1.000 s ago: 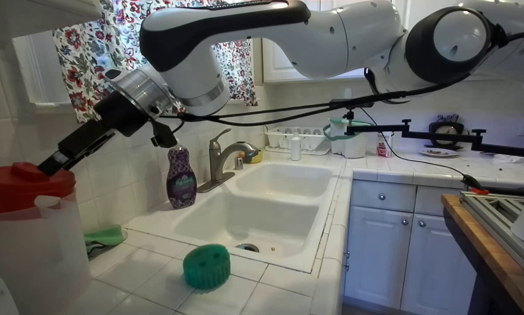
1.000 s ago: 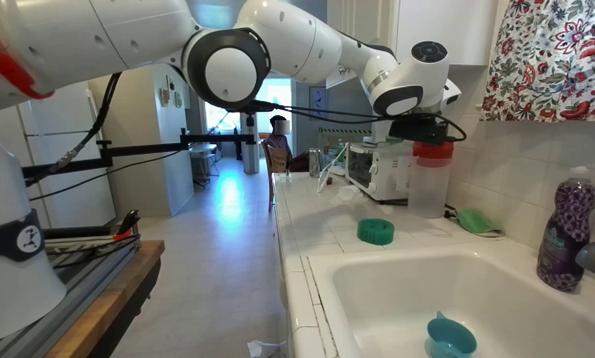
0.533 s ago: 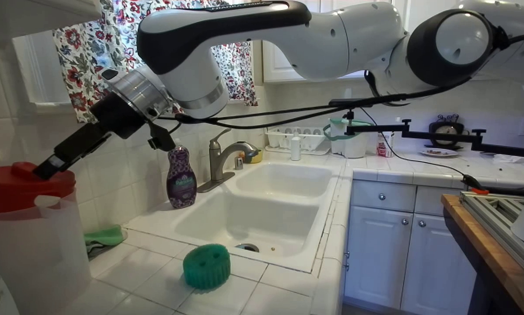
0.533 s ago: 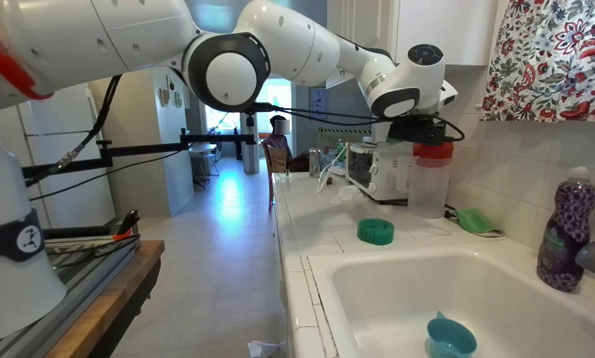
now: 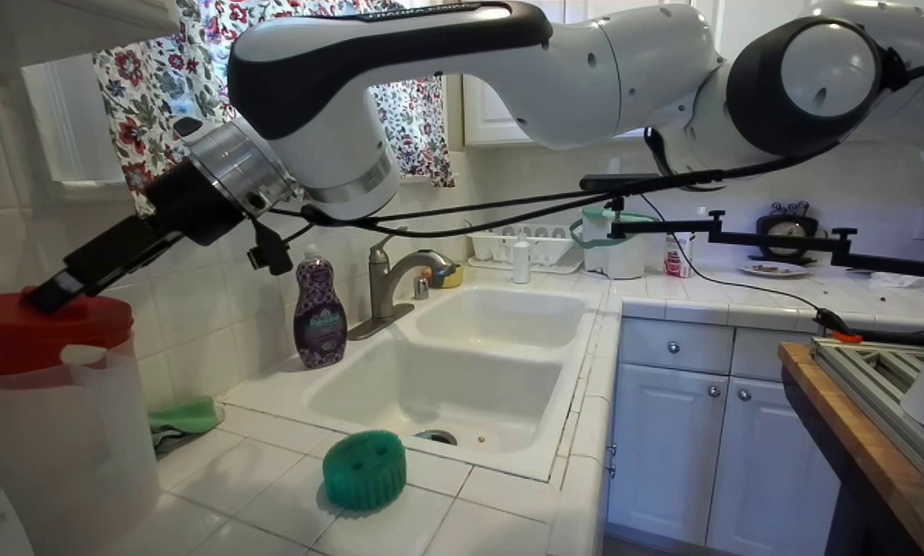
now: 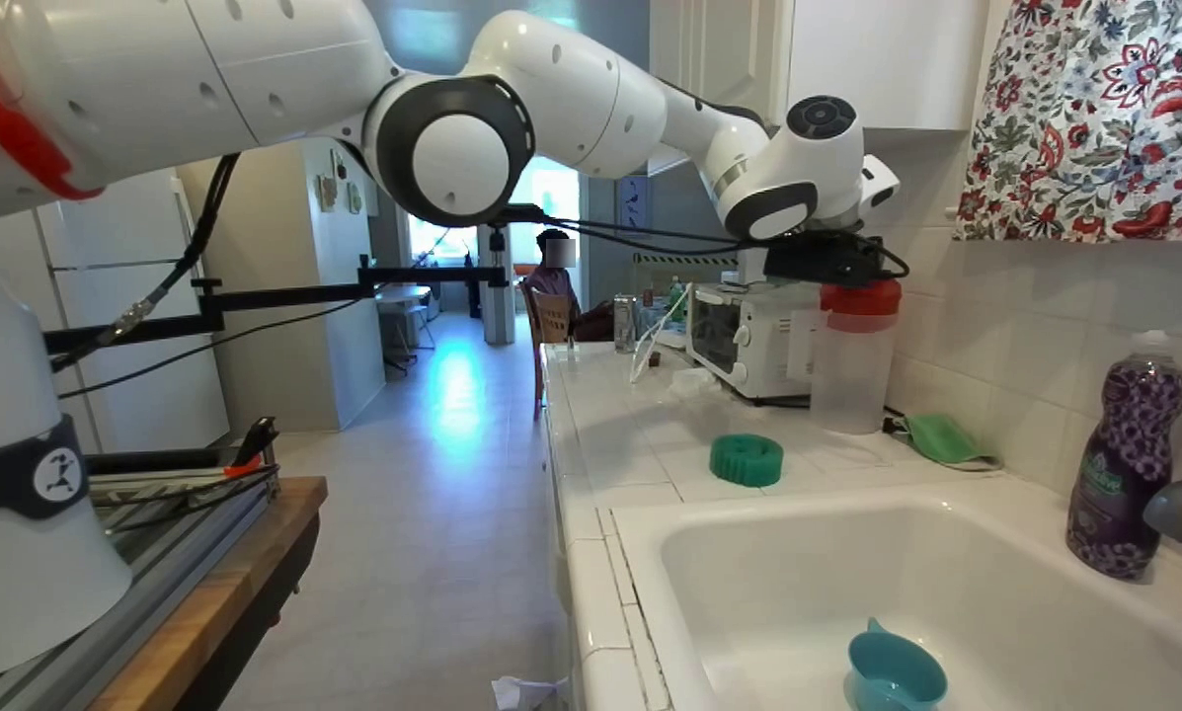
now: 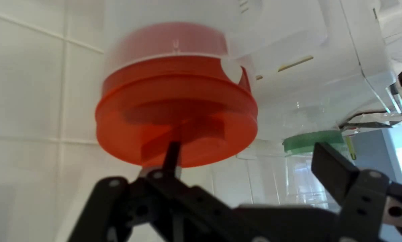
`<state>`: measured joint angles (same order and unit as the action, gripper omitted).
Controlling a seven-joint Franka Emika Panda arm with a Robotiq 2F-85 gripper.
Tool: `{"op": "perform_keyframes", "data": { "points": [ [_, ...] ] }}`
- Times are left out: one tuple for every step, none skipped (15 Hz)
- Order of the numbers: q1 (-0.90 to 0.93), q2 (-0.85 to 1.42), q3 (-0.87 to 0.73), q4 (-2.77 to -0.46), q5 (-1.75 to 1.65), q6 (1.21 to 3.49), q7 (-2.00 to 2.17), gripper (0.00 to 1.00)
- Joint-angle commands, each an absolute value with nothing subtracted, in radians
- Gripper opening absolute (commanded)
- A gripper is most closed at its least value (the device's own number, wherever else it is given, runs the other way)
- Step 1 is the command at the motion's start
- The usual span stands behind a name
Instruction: Remove the red lid from the clear jug.
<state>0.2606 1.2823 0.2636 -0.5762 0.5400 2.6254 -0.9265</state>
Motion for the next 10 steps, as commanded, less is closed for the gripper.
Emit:
{"op": "perform_keyframes", "data": {
  "points": [
    [0.308,1.327,0.229,-0.548,0.53,2.795,-0.871,1.0],
    [0.321,1.333,0.21,-0.552,0.527,2.845,-0.843,1.0],
    [0.334,1.336,0.19,-0.559,0.524,2.892,-0.818,1.0],
    [0.344,1.343,0.171,-0.559,0.523,2.934,-0.797,1.0],
    [0.355,1.342,0.148,-0.567,0.523,2.973,-0.771,1.0],
    [0.362,1.343,0.129,-0.571,0.525,3.003,-0.751,1.0],
    [0.369,1.344,0.111,-0.575,0.527,3.028,-0.735,1.0],
    [0.376,1.344,0.095,-0.579,0.53,3.045,-0.717,1.0],
    [0.38,1.346,0.086,-0.58,0.533,3.055,-0.706,1.0],
    [0.382,1.347,0.077,-0.583,0.535,3.058,-0.693,1.0]
  ]
}}
